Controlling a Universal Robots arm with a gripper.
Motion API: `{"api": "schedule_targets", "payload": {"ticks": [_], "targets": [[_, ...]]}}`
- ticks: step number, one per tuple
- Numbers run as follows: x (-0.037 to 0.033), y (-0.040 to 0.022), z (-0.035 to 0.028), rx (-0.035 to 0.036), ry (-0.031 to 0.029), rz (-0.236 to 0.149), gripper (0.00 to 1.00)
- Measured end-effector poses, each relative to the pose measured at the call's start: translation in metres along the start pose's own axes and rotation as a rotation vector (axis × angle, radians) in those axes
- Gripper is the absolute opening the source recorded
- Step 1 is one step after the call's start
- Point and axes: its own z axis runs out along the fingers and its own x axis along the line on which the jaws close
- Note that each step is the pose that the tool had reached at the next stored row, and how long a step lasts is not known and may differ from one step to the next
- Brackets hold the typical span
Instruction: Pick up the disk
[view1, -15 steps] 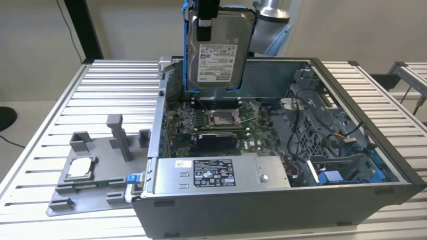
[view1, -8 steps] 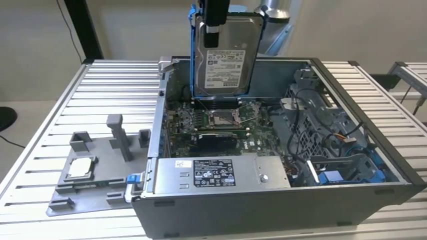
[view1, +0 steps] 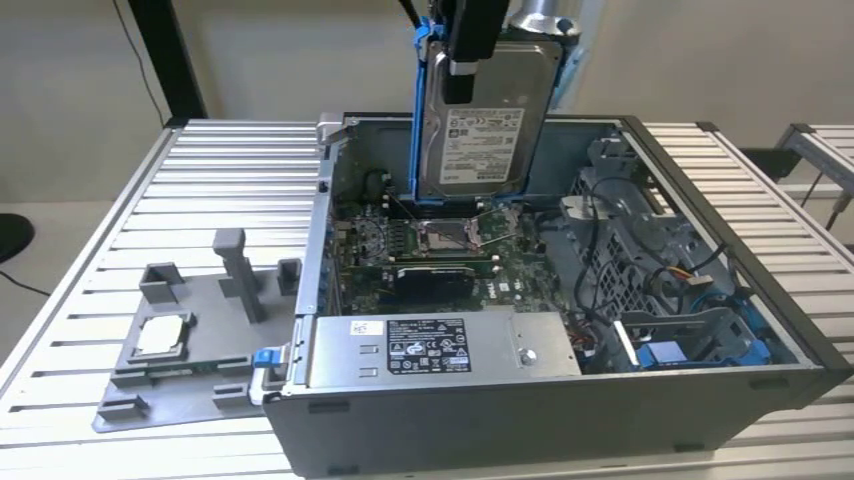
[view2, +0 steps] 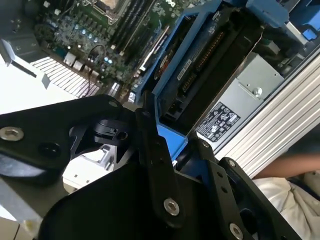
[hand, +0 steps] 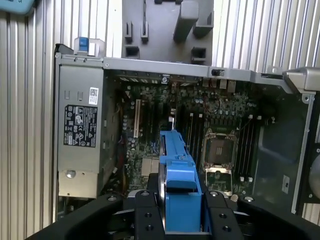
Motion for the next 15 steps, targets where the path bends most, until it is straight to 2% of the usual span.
{"api": "schedule_targets", "payload": {"ticks": [7, 11, 15], "targets": [[0.0083, -0.0305, 0.0011, -0.0001, 0.0002, 0.000, 0.00], [0.0158, -0.0415, 0.0013, 0.0000, 0.0001, 0.000, 0.00], [0.0245, -0.0479, 0.0013, -0.0001, 0.0002, 0.000, 0.00]]}}
